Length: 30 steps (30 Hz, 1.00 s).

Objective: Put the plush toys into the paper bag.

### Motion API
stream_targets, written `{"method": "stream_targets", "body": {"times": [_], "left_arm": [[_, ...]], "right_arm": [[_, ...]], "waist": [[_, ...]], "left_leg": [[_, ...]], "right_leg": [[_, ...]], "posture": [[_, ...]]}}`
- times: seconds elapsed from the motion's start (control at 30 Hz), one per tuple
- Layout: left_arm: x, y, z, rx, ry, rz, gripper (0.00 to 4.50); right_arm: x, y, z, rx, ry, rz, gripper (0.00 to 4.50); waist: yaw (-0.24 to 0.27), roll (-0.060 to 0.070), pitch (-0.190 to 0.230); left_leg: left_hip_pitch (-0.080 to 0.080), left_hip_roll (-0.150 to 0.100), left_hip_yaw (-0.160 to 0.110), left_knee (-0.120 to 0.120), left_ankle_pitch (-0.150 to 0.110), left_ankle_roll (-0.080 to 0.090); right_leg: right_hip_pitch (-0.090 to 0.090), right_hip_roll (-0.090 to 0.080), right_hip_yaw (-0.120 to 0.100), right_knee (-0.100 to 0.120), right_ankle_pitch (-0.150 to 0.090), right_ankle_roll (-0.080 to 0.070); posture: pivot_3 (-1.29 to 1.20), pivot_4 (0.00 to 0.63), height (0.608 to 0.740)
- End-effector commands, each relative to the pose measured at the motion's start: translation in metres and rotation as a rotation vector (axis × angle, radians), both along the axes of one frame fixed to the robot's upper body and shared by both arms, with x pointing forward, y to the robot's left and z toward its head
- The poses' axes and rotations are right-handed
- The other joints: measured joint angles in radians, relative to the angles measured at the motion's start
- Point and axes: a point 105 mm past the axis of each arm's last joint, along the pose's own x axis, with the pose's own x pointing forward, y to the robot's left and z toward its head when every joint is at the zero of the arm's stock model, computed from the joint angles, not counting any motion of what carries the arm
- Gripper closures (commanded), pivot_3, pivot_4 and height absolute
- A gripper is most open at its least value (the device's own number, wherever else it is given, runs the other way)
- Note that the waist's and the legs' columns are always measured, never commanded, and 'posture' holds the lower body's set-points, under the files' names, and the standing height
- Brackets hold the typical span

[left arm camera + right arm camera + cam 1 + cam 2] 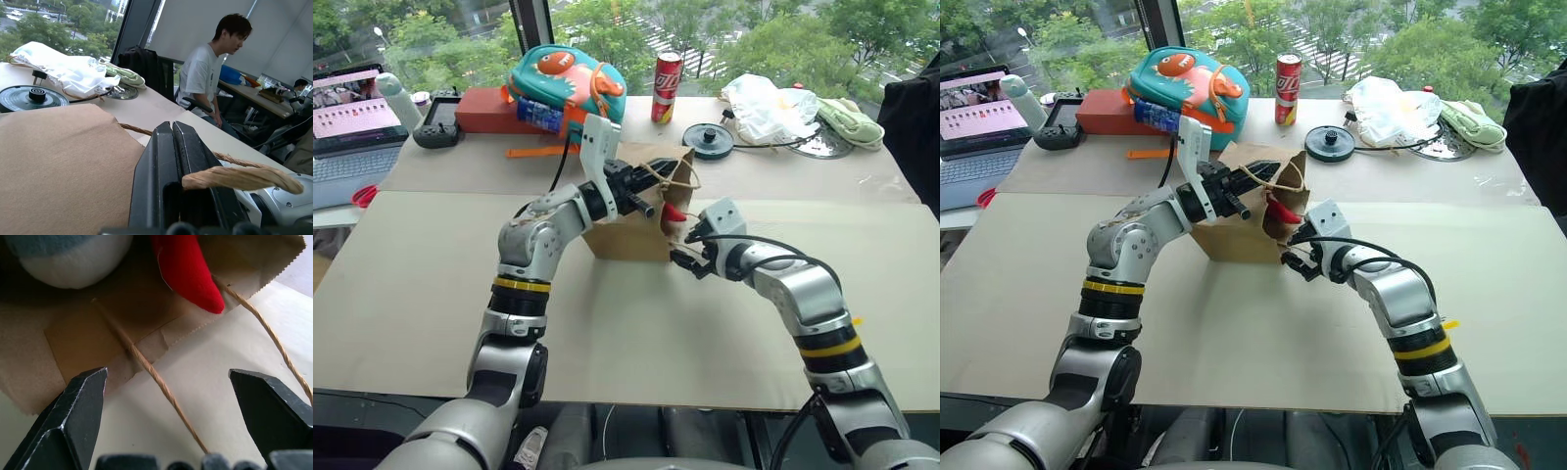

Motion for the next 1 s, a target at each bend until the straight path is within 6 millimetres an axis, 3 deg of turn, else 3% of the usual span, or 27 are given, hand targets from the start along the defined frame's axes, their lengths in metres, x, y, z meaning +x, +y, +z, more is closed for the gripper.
{"method": "stream_targets", "body": {"times": [0.03,0.07,0.13,0.47,0.8,1.0], "left_arm": [[-0.006,0.001,0.016,-0.022,-0.054,-0.006,4.50],[-0.006,0.002,0.016,-0.022,-0.055,-0.002,4.50],[-0.006,0.004,0.017,-0.024,-0.056,0.007,4.50],[-0.004,0.004,0.017,-0.017,-0.057,0.011,4.50],[-0.003,0.003,0.018,-0.013,-0.057,0.003,4.50],[-0.004,0.003,0.019,-0.019,-0.059,-0.004,4.50]], "right_arm": [[0.006,0.002,0.011,0.009,-0.052,0.012,0.08],[0.007,0.000,0.011,0.017,-0.051,0.003,0.59],[0.007,-0.003,0.013,0.024,-0.052,-0.006,1.08],[-0.001,-0.005,0.013,0.067,-0.022,-0.025,4.47],[-0.006,-0.011,0.014,0.060,-0.027,-0.040,4.47],[-0.015,-0.011,0.044,0.129,-0.089,-0.047,4.47]], "waist": [[0.000,0.000,0.000],[0.000,0.000,0.000],[0.000,0.000,0.000],[0.000,0.000,0.000],[0.001,0.000,0.000],[0.002,0.000,0.000]], "left_leg": [[0.000,0.000,0.000,0.000,0.000,0.000],[0.000,0.000,0.000,0.000,0.000,0.000],[0.000,0.000,0.000,0.000,0.000,0.000],[0.000,0.000,0.000,0.000,0.000,0.000],[0.000,0.000,0.000,0.000,0.000,0.000],[0.000,0.000,0.000,0.000,0.000,0.000]], "right_leg": [[0.000,0.000,0.000,0.000,0.000,0.000],[0.000,0.000,0.000,0.000,0.000,0.000],[0.000,0.000,0.000,0.000,0.000,0.000],[0.000,0.000,0.000,0.000,0.000,0.000],[0.000,0.000,0.000,0.001,0.000,0.000],[0.000,0.000,0.000,0.001,0.000,0.000]], "posture": [[0.00,0.150,0.739],[0.00,0.150,0.739],[0.00,0.150,0.739],[0.00,0.150,0.739],[0.00,0.150,0.739],[0.00,0.150,0.739]]}}
